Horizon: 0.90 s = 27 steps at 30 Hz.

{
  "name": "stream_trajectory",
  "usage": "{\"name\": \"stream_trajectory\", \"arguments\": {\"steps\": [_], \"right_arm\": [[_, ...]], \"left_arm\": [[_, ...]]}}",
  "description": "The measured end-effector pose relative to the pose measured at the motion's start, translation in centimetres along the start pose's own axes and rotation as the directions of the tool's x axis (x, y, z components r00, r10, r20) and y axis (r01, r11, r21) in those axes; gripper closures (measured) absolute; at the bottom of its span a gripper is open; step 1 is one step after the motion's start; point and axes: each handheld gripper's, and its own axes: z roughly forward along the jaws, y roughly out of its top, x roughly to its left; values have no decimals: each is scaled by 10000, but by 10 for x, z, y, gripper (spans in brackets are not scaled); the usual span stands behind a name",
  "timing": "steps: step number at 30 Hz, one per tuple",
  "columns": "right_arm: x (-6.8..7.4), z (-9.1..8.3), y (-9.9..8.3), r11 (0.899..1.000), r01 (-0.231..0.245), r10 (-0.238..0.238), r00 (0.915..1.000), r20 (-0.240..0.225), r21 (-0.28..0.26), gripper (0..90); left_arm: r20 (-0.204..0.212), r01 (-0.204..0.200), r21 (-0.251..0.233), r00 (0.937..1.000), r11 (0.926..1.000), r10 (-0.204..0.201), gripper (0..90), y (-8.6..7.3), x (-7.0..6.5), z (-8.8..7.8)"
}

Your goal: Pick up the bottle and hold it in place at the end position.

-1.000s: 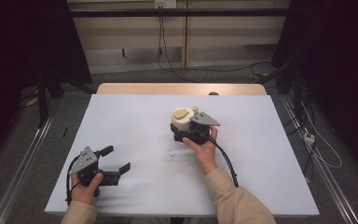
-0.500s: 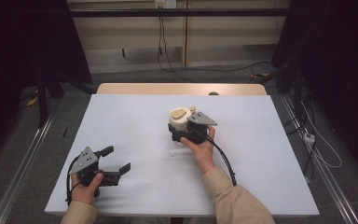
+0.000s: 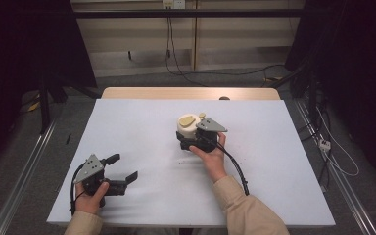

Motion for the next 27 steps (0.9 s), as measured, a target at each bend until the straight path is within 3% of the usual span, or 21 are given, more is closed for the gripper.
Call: {"name": "stream_trajectory", "arguments": {"steps": [5, 16, 22, 27], "right_arm": [[-4, -5, -1, 9994, -172, 179, 9995, -241, 306, 64], [-5, -5, -1, 9993, -108, 118, 9995, -285, 356, 64], [-5, -5, -1, 9991, -97, 109, 9995, -287, 401, 63], [-5, -5, 0, 9990, -104, 116, 9995, -282, 434, 64]], "left_arm": [[8, 42, 32, 10000, 10000, -42, 40, -1, 0, 1], [187, 145, -20, 9997, 9999, -144, 38, 1, -3, 5], [-75, 381, -101, 9992, 9992, -381, 38, 5, -2, 11], [-25, 624, -107, 9980, 9980, -625, 41, 11, -3, 18]]}}
